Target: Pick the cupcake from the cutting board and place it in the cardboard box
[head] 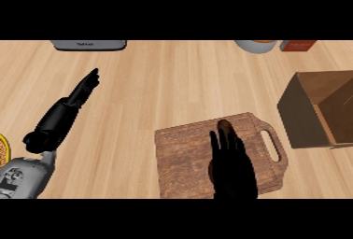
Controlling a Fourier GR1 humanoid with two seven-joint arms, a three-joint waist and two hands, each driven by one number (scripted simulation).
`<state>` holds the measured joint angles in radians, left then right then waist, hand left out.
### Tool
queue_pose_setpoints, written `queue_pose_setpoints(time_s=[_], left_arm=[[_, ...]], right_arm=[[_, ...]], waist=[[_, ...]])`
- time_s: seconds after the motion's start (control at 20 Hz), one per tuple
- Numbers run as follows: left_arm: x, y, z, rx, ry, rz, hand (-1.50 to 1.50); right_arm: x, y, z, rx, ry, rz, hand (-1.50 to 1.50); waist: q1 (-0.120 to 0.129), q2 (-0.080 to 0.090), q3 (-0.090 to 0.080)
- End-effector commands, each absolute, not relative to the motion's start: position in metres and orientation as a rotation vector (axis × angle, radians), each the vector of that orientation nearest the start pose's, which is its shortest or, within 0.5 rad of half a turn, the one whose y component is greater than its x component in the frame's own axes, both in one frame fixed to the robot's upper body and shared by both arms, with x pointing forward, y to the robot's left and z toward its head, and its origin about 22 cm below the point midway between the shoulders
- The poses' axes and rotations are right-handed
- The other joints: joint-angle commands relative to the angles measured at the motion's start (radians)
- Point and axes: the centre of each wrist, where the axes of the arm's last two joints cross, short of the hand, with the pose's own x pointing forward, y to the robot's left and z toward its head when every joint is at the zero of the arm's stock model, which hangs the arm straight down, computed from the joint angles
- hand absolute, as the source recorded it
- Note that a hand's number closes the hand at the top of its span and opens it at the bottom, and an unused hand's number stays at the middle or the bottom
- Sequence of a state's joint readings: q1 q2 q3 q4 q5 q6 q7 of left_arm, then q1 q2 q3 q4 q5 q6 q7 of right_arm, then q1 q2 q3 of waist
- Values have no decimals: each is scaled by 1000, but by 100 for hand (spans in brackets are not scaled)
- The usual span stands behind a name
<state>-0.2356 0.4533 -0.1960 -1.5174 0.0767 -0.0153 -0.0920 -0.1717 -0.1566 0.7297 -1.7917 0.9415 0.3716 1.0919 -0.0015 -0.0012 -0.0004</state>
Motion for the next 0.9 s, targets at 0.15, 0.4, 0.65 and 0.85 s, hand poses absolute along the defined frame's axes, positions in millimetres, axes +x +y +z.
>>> queue_pose_setpoints(time_s=[0.15,0.4,0.65,0.85], left_arm=[[283,267,63,87,-1744,-523,0],[294,259,62,95,-1750,-518,0],[303,264,75,92,-1745,-532,0],[276,261,50,108,-1748,-515,0]], right_arm=[[202,-87,48,-1020,-663,1169,-150],[206,-79,34,-1001,-663,1148,-150],[209,-96,28,-947,-682,1175,-150],[196,-100,25,-974,-790,1265,150]], waist=[[2,0,0],[-1,1,0],[-1,1,0],[2,0,0]])
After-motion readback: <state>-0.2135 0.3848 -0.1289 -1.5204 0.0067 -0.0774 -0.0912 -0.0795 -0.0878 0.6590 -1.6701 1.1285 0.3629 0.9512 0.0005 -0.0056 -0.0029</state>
